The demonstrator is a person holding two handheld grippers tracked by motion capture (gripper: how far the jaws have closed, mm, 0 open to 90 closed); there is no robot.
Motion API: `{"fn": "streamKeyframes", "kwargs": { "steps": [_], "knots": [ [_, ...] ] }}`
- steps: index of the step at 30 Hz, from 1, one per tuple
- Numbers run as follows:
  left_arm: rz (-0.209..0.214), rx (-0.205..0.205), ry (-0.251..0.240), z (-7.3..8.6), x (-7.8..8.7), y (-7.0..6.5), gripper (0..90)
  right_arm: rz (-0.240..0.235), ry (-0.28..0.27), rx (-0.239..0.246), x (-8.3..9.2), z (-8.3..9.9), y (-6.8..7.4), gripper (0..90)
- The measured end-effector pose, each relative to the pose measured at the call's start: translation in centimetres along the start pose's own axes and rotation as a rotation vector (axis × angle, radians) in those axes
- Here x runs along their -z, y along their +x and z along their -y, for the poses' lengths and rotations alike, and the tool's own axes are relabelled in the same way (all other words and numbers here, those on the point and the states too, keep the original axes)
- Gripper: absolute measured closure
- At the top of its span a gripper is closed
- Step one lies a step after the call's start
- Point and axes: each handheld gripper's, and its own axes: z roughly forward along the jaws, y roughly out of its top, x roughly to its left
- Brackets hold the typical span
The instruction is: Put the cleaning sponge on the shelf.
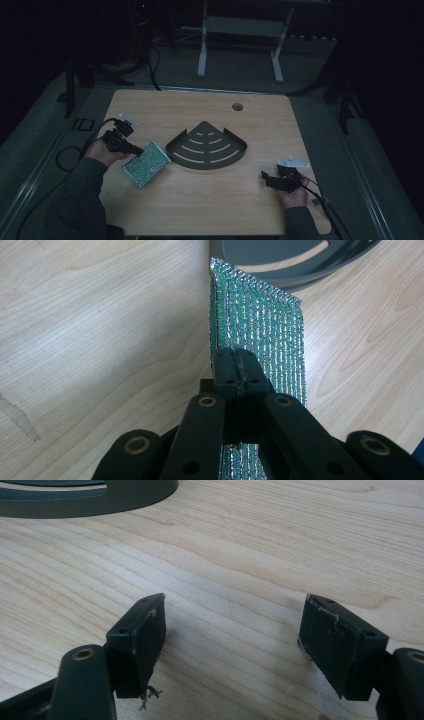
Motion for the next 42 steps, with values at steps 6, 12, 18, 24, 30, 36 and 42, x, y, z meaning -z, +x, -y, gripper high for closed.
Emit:
{"fn": "streamKeyframes", "kwargs": {
  "steps": [6, 12, 18, 24, 30, 36, 42],
  "knots": [
    [0.002, 0.0, -0.011, -0.5, 0.7, -0.2, 90.0, 0.0, 0.0, 0.0, 0.0, 0.0, 0.0, 26.1],
    [0.003, -0.003, -0.009, -1.1, 1.0, -0.4, 90.0, 0.0, 0.0, 0.0, 0.0, 0.0, 0.0, 26.1],
    [0.004, -0.002, -0.017, -1.6, 1.3, -0.5, 90.0, 0.0, 0.0, 0.0, 0.0, 0.0, 0.0, 26.1],
    [0.004, -0.008, -0.024, -2.4, 1.3, -0.9, 90.0, 0.0, 0.0, 0.002, 0.0, 0.0, 0.0, 26.1],
    [0.008, -0.018, -0.024, -3.2, 1.1, -1.3, 90.0, 0.0, -0.001, 0.003, -0.1, 0.0, 0.0, 26.1],
    [0.014, -0.024, -0.034, -3.8, 1.1, -1.6, 90.0, -0.001, -0.001, 0.002, -0.1, -0.1, 0.0, 26.1],
    [0.025, -0.019, -0.049, -4.6, 1.0, -1.8, 90.0, -0.001, 0.0, 0.002, -0.1, -0.1, 0.0, 26.1]
  ]
}}
